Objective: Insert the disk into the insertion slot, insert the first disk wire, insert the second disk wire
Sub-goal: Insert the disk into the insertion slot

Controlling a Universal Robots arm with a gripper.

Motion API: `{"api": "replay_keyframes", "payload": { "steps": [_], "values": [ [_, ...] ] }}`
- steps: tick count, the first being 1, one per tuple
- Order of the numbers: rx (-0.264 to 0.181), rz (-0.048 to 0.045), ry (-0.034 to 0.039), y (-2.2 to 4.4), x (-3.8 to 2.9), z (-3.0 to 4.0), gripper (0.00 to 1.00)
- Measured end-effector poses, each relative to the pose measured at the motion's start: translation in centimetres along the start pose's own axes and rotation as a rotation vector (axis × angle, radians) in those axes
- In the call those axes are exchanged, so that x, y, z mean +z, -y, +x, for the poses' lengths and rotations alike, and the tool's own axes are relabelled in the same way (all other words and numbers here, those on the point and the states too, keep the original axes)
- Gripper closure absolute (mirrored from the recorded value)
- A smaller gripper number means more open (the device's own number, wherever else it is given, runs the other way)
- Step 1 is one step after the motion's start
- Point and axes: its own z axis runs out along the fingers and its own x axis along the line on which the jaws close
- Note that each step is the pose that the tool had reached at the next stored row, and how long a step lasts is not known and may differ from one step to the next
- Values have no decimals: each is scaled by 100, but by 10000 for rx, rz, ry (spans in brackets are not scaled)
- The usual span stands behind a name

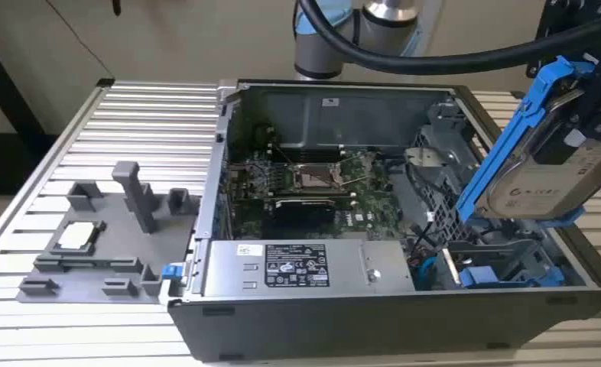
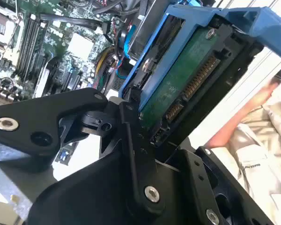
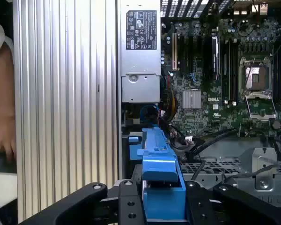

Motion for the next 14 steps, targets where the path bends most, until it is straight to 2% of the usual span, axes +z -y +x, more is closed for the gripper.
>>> {"api": "replay_keyframes", "payload": {
  "steps": [8, 14],
  "values": [
    [1, 0, -18, 0, 1, 0, 67],
    [-4, 2, -20, 3, 46, -1, 67]
  ]
}}
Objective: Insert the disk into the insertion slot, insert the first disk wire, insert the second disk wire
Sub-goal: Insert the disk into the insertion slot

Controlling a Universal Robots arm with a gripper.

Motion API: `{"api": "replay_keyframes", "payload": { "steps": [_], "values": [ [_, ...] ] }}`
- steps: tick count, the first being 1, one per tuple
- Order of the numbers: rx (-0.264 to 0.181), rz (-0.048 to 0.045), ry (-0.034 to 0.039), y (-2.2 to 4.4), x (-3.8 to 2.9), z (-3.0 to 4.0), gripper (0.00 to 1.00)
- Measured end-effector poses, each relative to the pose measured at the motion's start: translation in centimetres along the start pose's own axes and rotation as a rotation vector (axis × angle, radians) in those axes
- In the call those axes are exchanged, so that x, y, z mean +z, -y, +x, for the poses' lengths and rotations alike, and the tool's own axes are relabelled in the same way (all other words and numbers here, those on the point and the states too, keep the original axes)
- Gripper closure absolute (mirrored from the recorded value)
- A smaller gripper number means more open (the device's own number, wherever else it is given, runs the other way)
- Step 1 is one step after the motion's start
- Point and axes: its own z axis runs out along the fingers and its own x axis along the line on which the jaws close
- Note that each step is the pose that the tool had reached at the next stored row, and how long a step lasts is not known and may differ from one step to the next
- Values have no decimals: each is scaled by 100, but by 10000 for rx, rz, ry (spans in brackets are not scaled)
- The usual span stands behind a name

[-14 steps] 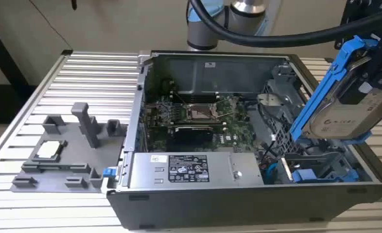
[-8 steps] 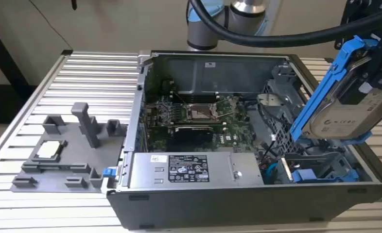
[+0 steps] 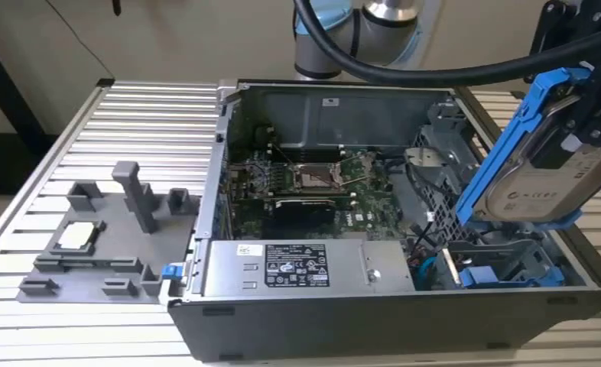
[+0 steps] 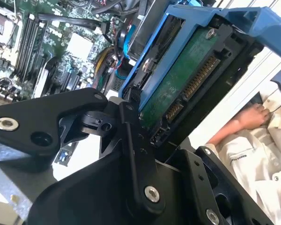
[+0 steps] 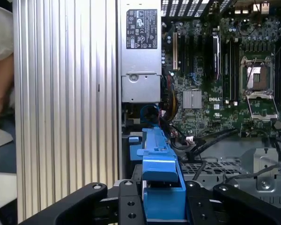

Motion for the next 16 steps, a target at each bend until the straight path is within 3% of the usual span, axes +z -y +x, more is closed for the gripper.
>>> {"api": "replay_keyframes", "payload": {
  "steps": [16],
  "values": [
    [-154, 3, -5, 81, 188, -4, 67]
  ]
}}
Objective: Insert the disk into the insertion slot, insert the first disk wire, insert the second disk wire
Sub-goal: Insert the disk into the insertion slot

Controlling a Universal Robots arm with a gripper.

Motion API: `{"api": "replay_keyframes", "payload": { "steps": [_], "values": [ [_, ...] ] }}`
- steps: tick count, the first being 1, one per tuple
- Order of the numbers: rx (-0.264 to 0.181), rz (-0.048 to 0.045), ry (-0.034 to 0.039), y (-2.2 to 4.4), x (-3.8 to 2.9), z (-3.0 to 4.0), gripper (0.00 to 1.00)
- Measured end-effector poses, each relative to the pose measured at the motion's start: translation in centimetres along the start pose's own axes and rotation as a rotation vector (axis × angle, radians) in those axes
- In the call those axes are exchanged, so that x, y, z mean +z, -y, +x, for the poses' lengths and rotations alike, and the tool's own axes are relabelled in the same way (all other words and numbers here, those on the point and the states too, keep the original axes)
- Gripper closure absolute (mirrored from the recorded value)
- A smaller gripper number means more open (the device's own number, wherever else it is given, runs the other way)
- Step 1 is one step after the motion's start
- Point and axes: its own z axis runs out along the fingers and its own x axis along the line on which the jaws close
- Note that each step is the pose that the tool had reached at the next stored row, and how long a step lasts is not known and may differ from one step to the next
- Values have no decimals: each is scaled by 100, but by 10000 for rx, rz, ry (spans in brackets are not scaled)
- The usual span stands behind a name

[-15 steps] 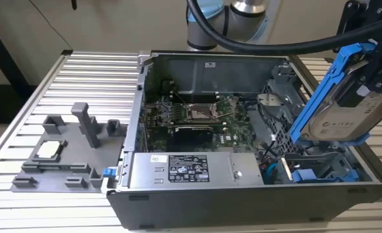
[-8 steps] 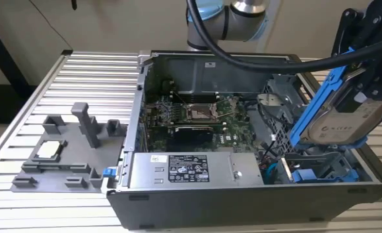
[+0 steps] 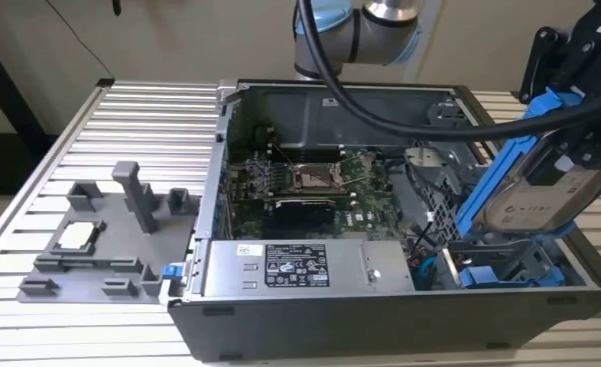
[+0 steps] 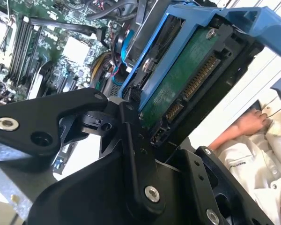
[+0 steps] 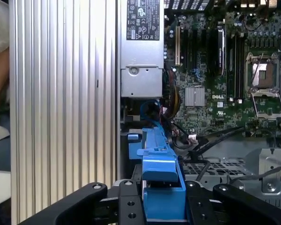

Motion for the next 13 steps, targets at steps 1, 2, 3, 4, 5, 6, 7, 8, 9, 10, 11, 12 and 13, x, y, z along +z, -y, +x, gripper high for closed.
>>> {"api": "replay_keyframes", "payload": {
  "steps": [1, 2, 3, 4, 5, 6, 7, 8, 9, 10, 11, 12, 13],
  "values": [
    [-11, 0, 1, 4, 13, 0, 67],
    [-21, 0, 0, 8, 25, 0, 67],
    [-29, 0, -1, 11, 37, 0, 67],
    [-39, 1, -1, 14, 50, -1, 67],
    [-51, 1, -1, 19, 64, -1, 67],
    [-60, 1, -1, 23, 76, -1, 67],
    [-71, 1, -3, 27, 88, -1, 67],
    [-79, 1, -3, 32, 101, -2, 67],
    [-87, 1, -3, 37, 115, -2, 67],
    [-94, 1, -3, 41, 129, -2, 67],
    [-101, 1, -3, 45, 142, -2, 67],
    [-109, 2, -3, 50, 156, -2, 67],
    [-118, 2, -4, 55, 170, -3, 67]
  ]
}}
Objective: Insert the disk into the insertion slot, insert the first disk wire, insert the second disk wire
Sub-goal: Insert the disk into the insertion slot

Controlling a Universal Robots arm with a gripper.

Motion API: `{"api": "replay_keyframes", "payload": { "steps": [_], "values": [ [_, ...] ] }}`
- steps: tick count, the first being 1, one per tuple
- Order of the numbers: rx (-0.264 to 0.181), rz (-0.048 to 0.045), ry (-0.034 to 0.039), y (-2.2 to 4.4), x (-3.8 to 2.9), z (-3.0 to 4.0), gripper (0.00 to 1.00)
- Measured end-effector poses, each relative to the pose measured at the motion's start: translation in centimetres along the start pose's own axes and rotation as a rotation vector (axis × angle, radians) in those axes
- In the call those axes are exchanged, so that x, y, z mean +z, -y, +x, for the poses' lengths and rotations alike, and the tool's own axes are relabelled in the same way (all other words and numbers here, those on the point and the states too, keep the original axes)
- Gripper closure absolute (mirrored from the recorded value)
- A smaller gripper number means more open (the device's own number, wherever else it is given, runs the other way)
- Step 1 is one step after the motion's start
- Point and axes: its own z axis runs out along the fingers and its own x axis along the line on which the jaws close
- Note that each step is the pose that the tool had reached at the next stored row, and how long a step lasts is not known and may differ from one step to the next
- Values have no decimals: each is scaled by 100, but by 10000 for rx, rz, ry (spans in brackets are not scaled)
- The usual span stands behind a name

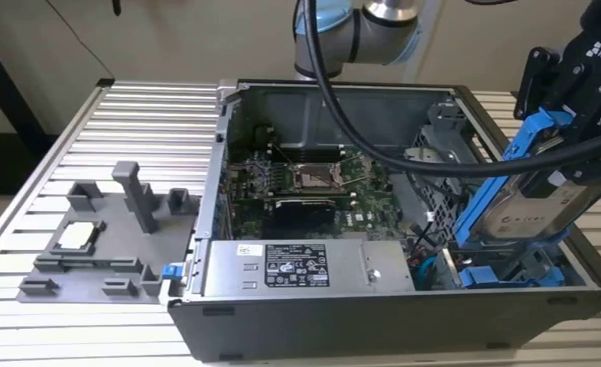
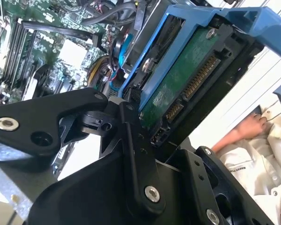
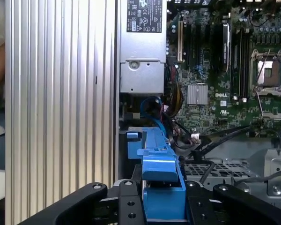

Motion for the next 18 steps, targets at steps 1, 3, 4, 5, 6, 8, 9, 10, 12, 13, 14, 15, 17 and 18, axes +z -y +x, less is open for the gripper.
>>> {"api": "replay_keyframes", "payload": {
  "steps": [1, 3, 4, 5, 6, 8, 9, 10, 12, 13, 14, 15, 17, 18],
  "values": [
    [-8, 0, -1, 4, 14, 0, 67],
    [-20, 0, -1, 14, 46, -1, 67],
    [-23, 1, -1, 19, 64, -1, 67],
    [-27, 1, -1, 24, 80, -1, 67],
    [-31, 1, -3, 30, 96, -1, 67],
    [-42, 1, 0, 44, 129, -1, 67],
    [-47, 1, -1, 50, 145, -1, 67],
    [-52, 1, -2, 56, 160, -1, 67],
    [-59, 1, -3, 64, 187, -1, 67],
    [-61, 2, -2, 68, 202, -1, 67],
    [-63, 1, -1, 72, 216, -1, 67],
    [-65, 2, 1, 76, 228, -2, 67],
    [-70, -1, 2, 85, 250, -2, 67],
    [-70, -3, 3, 87, 260, -2, 67]
  ]
}}
